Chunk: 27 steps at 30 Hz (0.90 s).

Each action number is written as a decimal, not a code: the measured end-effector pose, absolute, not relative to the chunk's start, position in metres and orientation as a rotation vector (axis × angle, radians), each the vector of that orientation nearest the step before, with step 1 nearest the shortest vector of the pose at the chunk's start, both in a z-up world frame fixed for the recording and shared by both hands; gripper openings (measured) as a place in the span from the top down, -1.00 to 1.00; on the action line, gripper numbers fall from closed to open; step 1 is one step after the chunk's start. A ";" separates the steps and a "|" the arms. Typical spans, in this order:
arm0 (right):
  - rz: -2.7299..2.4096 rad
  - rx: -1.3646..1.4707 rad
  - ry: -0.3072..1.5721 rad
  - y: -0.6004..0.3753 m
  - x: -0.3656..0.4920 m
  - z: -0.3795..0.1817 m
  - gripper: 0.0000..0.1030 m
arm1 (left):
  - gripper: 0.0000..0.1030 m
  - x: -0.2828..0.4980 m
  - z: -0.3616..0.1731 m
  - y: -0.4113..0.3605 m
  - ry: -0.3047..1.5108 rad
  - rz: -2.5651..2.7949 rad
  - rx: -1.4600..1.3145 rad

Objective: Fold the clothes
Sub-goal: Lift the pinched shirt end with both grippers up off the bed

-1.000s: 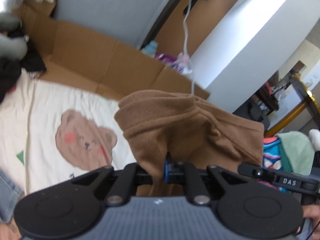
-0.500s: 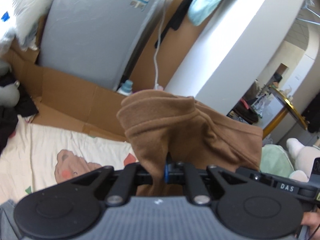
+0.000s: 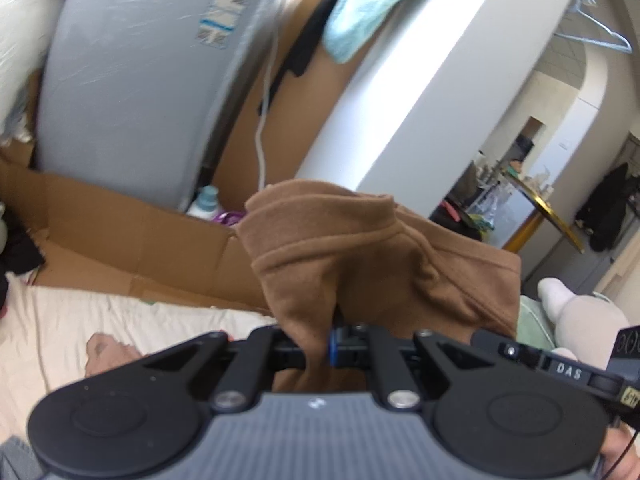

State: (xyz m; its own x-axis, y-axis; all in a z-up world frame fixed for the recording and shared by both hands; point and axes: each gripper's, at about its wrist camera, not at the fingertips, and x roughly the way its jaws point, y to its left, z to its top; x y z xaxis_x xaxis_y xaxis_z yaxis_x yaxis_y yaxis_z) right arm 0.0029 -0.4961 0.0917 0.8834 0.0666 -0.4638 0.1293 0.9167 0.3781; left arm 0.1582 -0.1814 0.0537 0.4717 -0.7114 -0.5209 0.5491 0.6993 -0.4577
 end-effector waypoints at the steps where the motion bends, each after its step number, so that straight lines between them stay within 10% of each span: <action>1: -0.041 0.410 0.483 -0.499 0.001 0.094 0.72 | 0.84 0.158 0.057 -0.187 0.751 -0.789 -0.236; 27: -0.184 0.322 0.503 -0.609 -0.064 0.051 0.72 | 0.84 0.096 -0.013 -0.348 0.765 -0.915 -0.253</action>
State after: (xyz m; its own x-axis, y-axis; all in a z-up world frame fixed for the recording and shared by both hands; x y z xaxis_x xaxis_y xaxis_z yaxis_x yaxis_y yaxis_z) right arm -0.0637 -0.6092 0.0514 0.8613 -0.0937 -0.4994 0.2504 0.9335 0.2567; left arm 0.0956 -0.3484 -0.0132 0.3730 -0.7897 -0.4870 0.6194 0.6028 -0.5030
